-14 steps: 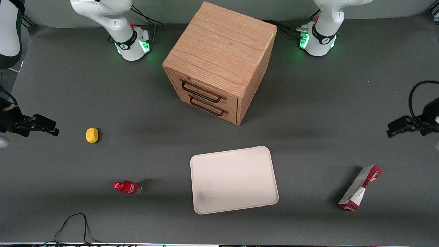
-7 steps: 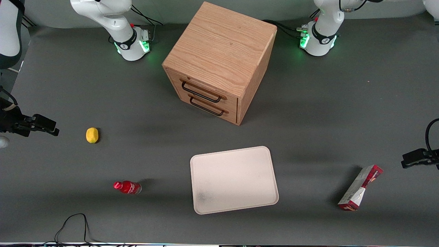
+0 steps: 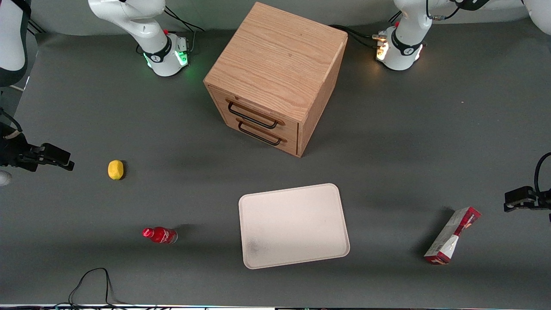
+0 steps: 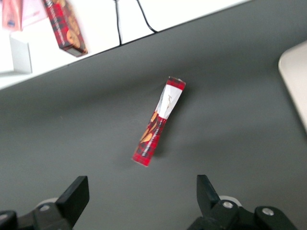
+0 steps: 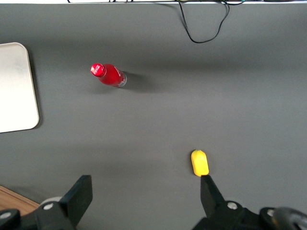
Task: Place red cookie box on tray
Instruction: 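Lower the open left gripper down over the red cookie box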
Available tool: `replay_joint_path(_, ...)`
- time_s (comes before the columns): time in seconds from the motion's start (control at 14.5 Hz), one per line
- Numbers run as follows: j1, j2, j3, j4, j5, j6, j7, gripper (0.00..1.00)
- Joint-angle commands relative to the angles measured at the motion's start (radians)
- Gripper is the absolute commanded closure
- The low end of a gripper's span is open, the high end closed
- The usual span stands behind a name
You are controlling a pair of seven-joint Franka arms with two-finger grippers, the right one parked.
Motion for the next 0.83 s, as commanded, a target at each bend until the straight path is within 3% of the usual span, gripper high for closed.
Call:
replay_joint_path(0.0, -0.012, 0.012, -0.001, 0.020, 0.030, -0.021, 0.162, 0.00)
replay_joint_path(0.14, -0.016, 0.010, -0.005, 0.016, 0.033, -0.024, 0.244, 0.00)
replay_joint_path(0.48, -0.023, 0.004, -0.010, -0.039, 0.050, -0.009, 0.250, 0.00)
replay_joint_path(0.76, -0.010, 0.013, -0.010, -0.133, 0.022, 0.065, 0.253, 0.00)
